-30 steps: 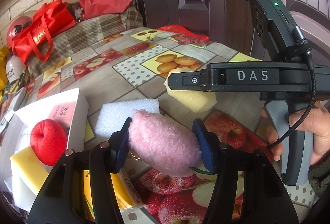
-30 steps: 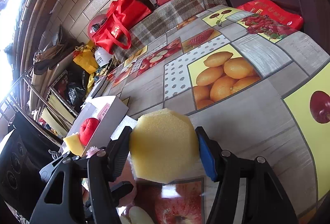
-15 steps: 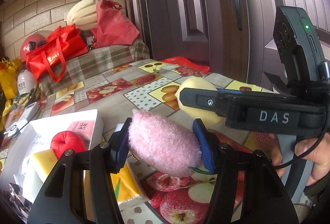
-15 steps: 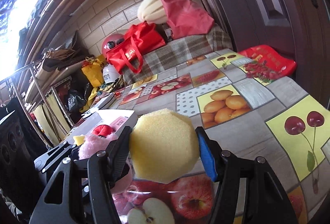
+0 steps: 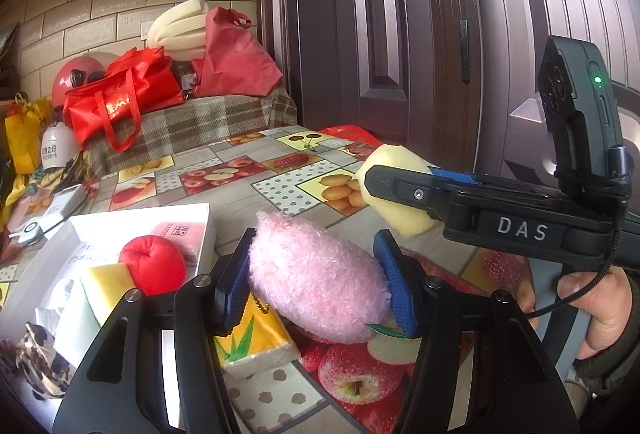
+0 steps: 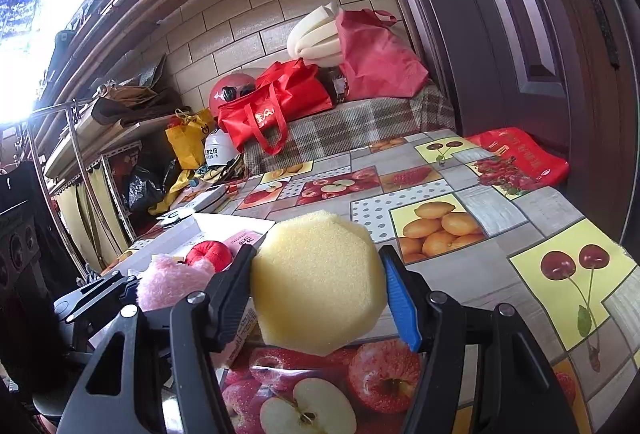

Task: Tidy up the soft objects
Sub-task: 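Carry the pink plush and yellow sponge over the white tray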

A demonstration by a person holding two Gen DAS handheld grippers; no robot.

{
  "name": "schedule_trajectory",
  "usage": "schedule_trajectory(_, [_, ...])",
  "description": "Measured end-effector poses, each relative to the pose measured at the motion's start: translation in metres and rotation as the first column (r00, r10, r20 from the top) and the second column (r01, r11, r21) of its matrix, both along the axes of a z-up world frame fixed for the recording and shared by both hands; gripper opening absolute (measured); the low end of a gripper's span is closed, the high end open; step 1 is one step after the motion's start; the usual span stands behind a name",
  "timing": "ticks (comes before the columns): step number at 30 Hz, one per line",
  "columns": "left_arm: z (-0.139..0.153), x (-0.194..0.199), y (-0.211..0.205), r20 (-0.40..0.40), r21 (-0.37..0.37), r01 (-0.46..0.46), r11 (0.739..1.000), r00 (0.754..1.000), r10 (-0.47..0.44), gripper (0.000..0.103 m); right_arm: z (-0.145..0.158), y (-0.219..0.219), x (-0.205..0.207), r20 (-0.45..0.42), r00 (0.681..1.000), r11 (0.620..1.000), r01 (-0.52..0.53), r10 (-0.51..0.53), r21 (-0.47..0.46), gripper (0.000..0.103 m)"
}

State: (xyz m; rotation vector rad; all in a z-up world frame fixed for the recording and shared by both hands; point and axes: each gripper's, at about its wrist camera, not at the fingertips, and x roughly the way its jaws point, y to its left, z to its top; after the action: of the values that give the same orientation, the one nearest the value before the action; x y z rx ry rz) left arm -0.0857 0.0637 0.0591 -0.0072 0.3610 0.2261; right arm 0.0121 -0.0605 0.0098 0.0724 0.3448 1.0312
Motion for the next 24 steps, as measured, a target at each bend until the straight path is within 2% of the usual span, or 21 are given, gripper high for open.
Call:
schedule_trajectory(14, [0.0, -0.046, 0.019, 0.034, -0.046, -0.049, 0.998, 0.998, 0.051, 0.058, 0.002, 0.008, -0.018, 0.035, 0.999, 1.0, -0.022, 0.022, -0.007, 0.062])
schedule_trajectory(24, [-0.001, -0.06, 0.031, 0.04, -0.055, -0.089, 0.994, 0.995, 0.091, 0.058, 0.003, 0.016, -0.028, 0.059, 0.997, 0.999, -0.044, 0.045, -0.017, 0.062])
